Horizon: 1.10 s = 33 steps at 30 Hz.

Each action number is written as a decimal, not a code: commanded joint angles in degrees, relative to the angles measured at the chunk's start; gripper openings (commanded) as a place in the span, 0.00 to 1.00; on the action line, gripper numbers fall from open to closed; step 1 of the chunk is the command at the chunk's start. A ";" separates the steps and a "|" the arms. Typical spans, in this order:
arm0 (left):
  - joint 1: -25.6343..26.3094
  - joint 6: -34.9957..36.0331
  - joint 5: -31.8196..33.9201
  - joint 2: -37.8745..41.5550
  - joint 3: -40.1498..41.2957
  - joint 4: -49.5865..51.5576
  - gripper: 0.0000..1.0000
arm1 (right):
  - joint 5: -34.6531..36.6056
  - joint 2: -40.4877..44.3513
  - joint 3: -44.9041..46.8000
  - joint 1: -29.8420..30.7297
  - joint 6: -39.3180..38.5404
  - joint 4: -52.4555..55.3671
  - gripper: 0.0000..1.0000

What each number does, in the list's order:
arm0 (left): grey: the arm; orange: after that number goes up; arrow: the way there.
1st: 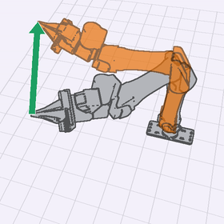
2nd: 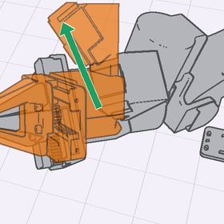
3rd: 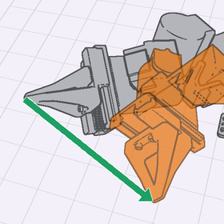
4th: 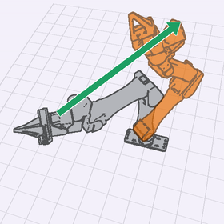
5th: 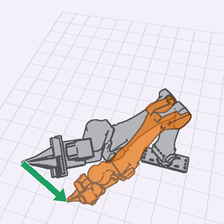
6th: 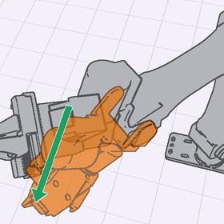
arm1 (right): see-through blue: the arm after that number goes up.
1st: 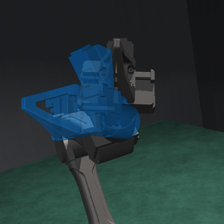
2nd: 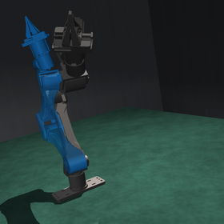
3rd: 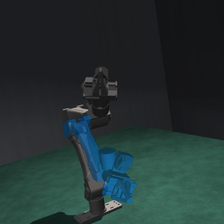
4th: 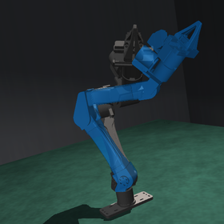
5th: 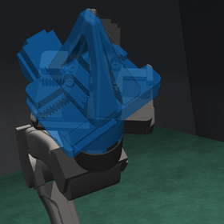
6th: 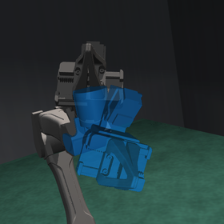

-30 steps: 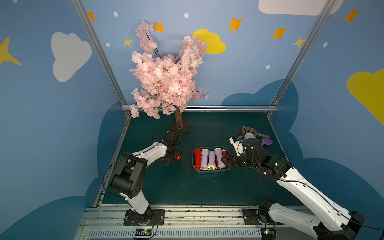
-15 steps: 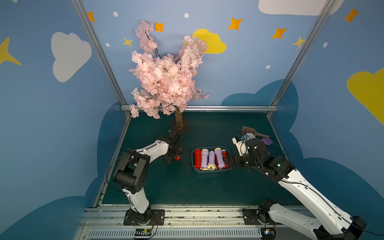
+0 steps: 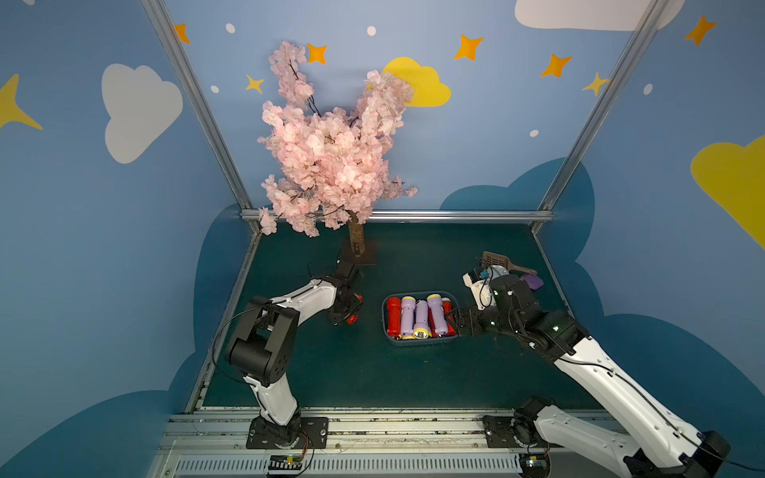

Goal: Put the flashlights into the storage boxes
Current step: Pick up the flashlight from the center of the board, then place the flashlight at the storage box.

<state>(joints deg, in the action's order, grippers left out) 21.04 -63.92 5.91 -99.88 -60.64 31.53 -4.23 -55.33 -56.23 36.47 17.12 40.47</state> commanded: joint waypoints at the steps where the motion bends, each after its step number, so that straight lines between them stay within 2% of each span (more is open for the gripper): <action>1: 0.32 0.01 -0.79 2.03 2.56 2.66 0.37 | -1.18 0.58 0.55 -0.27 0.36 -0.92 0.89; 9: 4.57 1.84 0.71 5.90 0.81 7.09 0.29 | -1.14 0.48 0.42 -0.30 1.31 0.24 0.89; 21: 14.33 3.46 4.27 12.29 -9.31 13.45 0.27 | 1.04 2.66 0.42 -0.40 3.77 3.25 0.89; 25: 18.34 4.09 4.20 9.62 -14.66 13.79 0.27 | 2.78 3.96 0.03 -0.43 4.97 4.90 0.89; 33: 24.92 6.60 1.43 -3.16 -29.28 13.22 0.26 | 6.40 7.35 -0.98 -0.42 7.41 10.06 0.89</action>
<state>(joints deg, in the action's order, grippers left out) 44.86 -59.29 8.47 -100.09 -86.52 44.05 -0.25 -49.60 -56.23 36.23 22.85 47.00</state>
